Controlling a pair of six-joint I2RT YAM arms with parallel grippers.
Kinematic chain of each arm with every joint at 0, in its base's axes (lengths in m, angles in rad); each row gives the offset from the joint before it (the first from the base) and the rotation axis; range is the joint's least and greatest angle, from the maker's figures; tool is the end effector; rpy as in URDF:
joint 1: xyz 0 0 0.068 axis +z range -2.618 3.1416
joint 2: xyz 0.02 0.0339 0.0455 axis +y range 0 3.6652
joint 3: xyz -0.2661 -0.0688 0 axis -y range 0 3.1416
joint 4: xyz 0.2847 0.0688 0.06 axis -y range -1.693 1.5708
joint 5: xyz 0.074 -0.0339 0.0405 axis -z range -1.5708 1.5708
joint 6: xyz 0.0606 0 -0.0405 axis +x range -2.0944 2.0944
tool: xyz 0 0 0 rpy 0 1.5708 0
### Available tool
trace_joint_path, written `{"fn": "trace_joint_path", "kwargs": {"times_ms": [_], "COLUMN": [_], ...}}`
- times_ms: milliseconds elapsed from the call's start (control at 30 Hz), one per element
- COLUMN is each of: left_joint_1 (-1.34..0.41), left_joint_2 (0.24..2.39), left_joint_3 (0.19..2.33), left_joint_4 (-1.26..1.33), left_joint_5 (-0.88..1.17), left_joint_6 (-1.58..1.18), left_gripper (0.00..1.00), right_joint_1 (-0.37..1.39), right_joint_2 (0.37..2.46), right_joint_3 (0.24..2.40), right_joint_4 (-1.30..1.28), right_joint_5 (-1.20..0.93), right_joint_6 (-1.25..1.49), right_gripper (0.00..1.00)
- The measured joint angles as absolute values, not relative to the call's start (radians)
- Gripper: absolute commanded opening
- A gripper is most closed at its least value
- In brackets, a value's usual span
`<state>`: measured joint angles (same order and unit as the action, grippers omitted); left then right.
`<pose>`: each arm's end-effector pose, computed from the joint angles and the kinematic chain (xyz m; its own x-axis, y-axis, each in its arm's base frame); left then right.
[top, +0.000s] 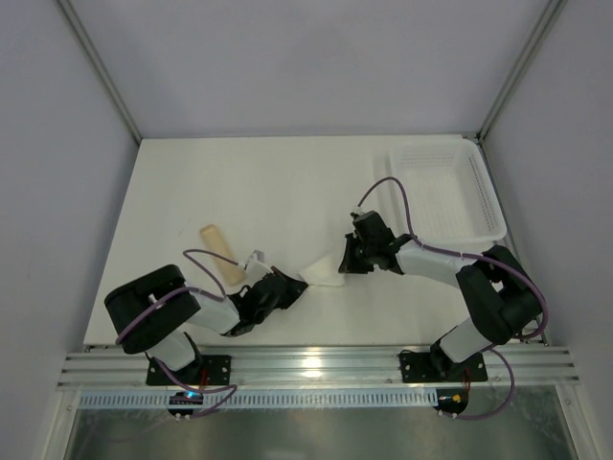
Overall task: Place the utensils on the paper napkin and roll it up
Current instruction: Roll the napkin at the center of the board.
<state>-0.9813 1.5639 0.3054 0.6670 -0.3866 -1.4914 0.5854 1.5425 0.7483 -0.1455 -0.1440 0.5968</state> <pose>0.1695 -0.2124 0.0545 -0.6186 -0.7359 -0.2754 -0.2618 0.5235 -0.8108 0.2735 0.1917 0.1103 -0.9036 0.0683 -0.4229 -0.1325 0.8943 0.4274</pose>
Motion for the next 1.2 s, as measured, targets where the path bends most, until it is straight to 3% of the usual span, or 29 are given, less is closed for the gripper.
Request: {"fn": "trace_joint_path", "kwargs": {"times_ms": [1200], "left_joint_1": [-0.962], "left_joint_2": [1.556], "left_joint_3": [0.315], "left_joint_4": [0.639], "left_joint_5": [-0.381], "left_joint_6": [-1.489], "left_gripper": [0.00], "right_joint_1": [0.592], "right_joint_2": [1.566], "right_joint_3": [0.742], "right_joint_4": [-0.128], "right_joint_5": [-0.140], "right_joint_6": [0.574], "right_gripper": [0.04]}}
